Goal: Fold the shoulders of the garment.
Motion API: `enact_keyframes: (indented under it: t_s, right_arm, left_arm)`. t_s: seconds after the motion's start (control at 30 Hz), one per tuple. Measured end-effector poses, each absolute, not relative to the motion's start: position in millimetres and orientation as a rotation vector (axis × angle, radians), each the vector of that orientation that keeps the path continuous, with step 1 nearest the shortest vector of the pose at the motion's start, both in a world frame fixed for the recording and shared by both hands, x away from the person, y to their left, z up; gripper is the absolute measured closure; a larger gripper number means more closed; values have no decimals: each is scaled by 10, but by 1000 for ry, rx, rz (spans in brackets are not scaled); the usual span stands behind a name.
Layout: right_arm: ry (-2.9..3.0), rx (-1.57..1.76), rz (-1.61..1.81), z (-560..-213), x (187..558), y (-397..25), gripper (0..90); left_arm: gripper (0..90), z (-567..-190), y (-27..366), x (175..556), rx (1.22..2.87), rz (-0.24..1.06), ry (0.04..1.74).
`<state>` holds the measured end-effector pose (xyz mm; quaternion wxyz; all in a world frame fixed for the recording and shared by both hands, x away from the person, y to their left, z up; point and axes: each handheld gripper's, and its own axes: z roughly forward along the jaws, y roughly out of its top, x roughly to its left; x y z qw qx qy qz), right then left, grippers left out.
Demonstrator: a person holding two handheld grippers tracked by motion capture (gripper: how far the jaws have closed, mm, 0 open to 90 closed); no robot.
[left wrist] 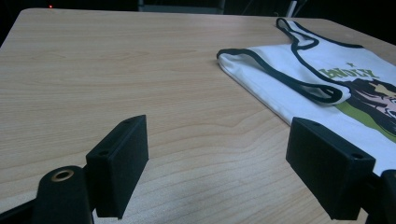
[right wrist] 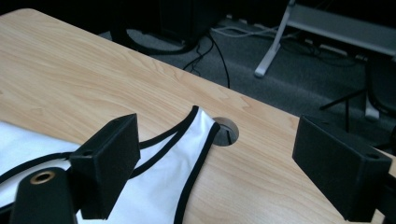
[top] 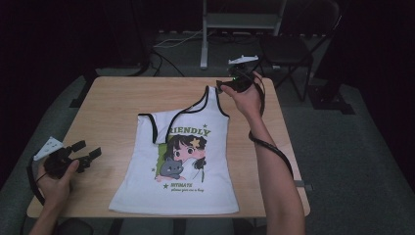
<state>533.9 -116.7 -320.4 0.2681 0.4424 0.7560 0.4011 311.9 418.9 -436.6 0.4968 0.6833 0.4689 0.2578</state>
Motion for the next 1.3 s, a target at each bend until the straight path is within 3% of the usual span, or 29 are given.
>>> enact_keyframes:
  t_s: [0.07, 0.23, 0.47, 0.63, 1.3]
  right_arm:
    - [2049, 1214, 1076, -3229, 5438, -1154, 156]
    - [2063, 1251, 1075, -3257, 5623, -1097, 289]
    - [2072, 1313, 1045, -3321, 5887, -1025, 361]
    - [2070, 1354, 1008, -3418, 6031, -1021, 461]
    - [2160, 1489, 931, -3910, 6333, -914, 579]
  left_arm:
    - [204, -4366, 4183, 3118, 1659, 626, 1134]
    - [204, -4366, 4190, 3122, 1660, 623, 1137]
    - [204, -4366, 4184, 3120, 1665, 621, 1133]
    - [204, -4365, 4181, 3122, 1672, 624, 1131]
    - [204, -4363, 4162, 3128, 1689, 622, 1124]
